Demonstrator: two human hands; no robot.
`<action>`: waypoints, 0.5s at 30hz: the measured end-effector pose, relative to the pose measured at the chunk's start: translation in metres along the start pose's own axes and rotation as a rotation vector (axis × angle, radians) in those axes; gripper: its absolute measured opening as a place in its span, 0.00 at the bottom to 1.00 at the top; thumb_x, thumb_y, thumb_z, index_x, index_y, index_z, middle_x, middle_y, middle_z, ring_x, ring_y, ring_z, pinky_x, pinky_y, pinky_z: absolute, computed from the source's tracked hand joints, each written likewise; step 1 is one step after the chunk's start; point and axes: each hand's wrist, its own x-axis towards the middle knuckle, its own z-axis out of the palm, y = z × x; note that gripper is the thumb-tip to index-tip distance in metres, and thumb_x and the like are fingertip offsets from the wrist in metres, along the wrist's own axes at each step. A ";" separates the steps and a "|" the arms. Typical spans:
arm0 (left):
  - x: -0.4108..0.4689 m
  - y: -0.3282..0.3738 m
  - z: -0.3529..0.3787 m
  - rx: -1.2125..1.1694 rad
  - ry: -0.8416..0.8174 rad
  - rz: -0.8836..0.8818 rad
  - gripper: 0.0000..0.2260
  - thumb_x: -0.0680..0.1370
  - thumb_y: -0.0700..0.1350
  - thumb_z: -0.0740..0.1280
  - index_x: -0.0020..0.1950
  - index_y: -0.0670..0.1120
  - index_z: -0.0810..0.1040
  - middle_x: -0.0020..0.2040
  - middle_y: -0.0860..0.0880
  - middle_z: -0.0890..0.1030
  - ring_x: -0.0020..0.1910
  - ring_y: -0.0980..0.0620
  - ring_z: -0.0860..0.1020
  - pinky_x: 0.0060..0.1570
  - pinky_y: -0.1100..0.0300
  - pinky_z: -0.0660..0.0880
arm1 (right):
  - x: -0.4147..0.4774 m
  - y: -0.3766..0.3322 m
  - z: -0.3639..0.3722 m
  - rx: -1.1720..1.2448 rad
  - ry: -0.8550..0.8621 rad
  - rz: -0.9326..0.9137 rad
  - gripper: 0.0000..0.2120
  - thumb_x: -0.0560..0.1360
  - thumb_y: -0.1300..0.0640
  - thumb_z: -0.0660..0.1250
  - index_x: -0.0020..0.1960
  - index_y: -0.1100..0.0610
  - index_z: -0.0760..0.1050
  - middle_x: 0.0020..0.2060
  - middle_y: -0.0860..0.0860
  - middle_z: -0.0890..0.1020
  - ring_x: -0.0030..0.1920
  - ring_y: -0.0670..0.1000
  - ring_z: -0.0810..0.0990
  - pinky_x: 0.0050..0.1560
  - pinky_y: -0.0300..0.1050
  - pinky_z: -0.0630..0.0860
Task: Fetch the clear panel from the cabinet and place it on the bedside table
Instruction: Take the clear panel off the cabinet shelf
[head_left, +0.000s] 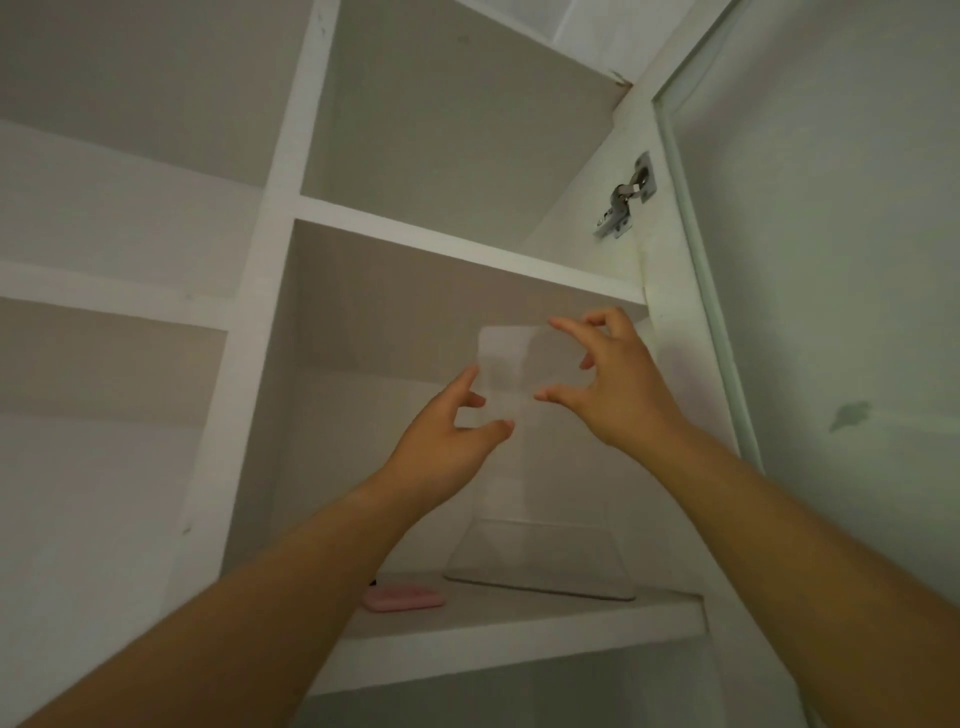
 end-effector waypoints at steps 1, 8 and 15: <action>-0.005 0.006 -0.001 -0.002 0.005 0.022 0.29 0.74 0.51 0.67 0.72 0.58 0.59 0.59 0.55 0.71 0.51 0.57 0.75 0.46 0.61 0.71 | -0.003 -0.005 -0.007 0.004 0.009 0.004 0.35 0.65 0.51 0.76 0.69 0.50 0.66 0.59 0.48 0.64 0.48 0.46 0.69 0.52 0.36 0.66; -0.057 0.030 -0.010 -0.048 -0.001 0.109 0.28 0.74 0.49 0.67 0.71 0.58 0.60 0.55 0.57 0.73 0.44 0.61 0.77 0.50 0.56 0.77 | -0.044 -0.042 -0.050 -0.020 0.067 0.003 0.36 0.64 0.50 0.77 0.68 0.49 0.67 0.55 0.45 0.64 0.46 0.47 0.71 0.44 0.29 0.66; -0.119 0.032 -0.012 -0.065 -0.049 0.120 0.28 0.74 0.52 0.66 0.71 0.60 0.59 0.58 0.57 0.72 0.48 0.56 0.78 0.41 0.64 0.75 | -0.099 -0.068 -0.070 0.000 0.047 0.047 0.35 0.64 0.48 0.76 0.67 0.45 0.67 0.55 0.43 0.64 0.46 0.44 0.72 0.47 0.38 0.74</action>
